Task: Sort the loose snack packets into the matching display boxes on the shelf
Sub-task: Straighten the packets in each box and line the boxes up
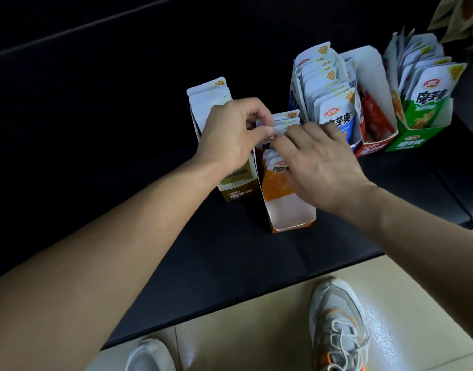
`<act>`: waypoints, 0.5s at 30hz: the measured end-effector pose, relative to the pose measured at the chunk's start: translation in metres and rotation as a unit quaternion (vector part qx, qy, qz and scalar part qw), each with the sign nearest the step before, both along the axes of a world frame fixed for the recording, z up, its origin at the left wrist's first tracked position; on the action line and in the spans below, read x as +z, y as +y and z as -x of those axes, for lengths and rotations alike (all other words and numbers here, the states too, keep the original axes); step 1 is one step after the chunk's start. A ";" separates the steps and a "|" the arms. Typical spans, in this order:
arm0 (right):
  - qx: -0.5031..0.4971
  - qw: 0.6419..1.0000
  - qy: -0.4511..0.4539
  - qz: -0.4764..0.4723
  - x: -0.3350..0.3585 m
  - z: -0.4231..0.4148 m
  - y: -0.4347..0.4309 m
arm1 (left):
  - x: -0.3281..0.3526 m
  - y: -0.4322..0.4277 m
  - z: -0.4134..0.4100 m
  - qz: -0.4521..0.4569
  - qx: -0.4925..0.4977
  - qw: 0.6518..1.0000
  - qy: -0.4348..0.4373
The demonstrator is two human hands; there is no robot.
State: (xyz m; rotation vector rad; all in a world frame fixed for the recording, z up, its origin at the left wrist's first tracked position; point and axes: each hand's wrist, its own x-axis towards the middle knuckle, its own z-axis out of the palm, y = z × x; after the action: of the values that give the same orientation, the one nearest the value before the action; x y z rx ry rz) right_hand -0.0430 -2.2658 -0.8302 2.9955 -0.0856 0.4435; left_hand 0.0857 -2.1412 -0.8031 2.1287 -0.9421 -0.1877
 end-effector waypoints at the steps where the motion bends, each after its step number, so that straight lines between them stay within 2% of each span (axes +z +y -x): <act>1: -0.007 1.000 -0.017 -0.003 -0.002 0.001 0.000 | 0.001 0.001 0.000 0.007 -0.006 1.000 0.015; 6: -0.024 0.997 -0.063 -0.030 0.001 0.001 0.001 | 0.005 0.011 0.006 0.051 -0.006 0.993 0.104; 9: -0.027 0.999 -0.004 -0.038 0.008 -0.005 0.001 | 0.008 0.022 0.010 0.058 0.015 0.990 0.132; 15: -0.016 0.999 0.045 -0.024 0.014 -0.019 0.001 | 0.006 0.052 0.028 -0.010 0.093 0.986 0.138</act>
State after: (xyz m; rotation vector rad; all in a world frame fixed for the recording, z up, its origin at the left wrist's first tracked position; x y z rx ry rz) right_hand -0.0241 -2.2648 -0.8166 3.0508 -0.1395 0.3069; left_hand 0.0576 -2.0895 -0.7973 2.1281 -0.5795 -0.3868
